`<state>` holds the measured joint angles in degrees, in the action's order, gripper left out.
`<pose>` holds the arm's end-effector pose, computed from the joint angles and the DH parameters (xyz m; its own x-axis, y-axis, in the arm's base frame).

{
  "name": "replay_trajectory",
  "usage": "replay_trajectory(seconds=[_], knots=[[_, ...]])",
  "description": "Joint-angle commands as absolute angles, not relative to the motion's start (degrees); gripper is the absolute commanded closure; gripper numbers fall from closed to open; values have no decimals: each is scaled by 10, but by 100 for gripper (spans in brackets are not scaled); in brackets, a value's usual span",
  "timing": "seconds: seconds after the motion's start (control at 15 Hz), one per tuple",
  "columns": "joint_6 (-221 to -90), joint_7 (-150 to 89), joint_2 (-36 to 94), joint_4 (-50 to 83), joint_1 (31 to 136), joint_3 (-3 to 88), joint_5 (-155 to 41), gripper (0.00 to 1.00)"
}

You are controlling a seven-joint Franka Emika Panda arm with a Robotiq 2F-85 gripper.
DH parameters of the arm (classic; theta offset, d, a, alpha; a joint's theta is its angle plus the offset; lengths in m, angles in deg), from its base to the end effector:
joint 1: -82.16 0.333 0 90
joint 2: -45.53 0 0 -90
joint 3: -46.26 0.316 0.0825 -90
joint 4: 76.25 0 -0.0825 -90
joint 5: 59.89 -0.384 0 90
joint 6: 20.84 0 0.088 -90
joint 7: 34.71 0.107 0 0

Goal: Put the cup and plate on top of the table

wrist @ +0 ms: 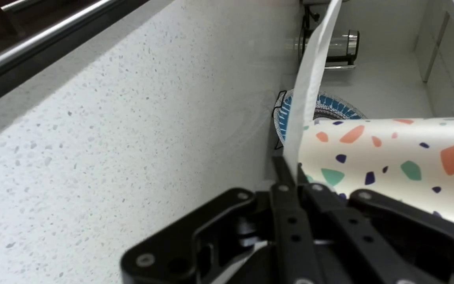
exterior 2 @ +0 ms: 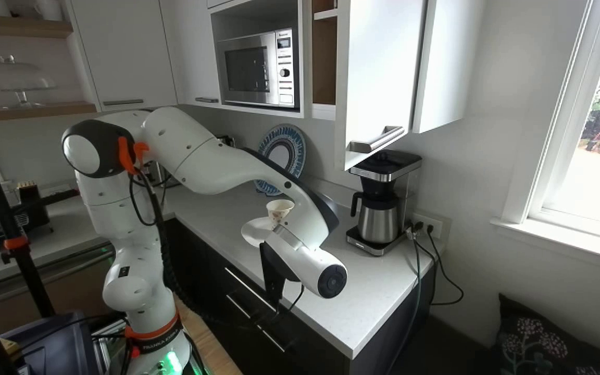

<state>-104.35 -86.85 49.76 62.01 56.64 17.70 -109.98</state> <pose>0.3040 -0.2672 0.3403 0.9401 -0.3409 -0.0081 -0.1257 -0.3245 -0.9375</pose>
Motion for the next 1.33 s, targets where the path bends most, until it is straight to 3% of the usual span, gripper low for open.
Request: replay_trajectory(seconds=[0.0, 1.27], knots=[[-1041, -887, 473, 615, 555, 175, -1089, 100], [-1110, -925, 419, 614, 543, 179, -1101, 100]])
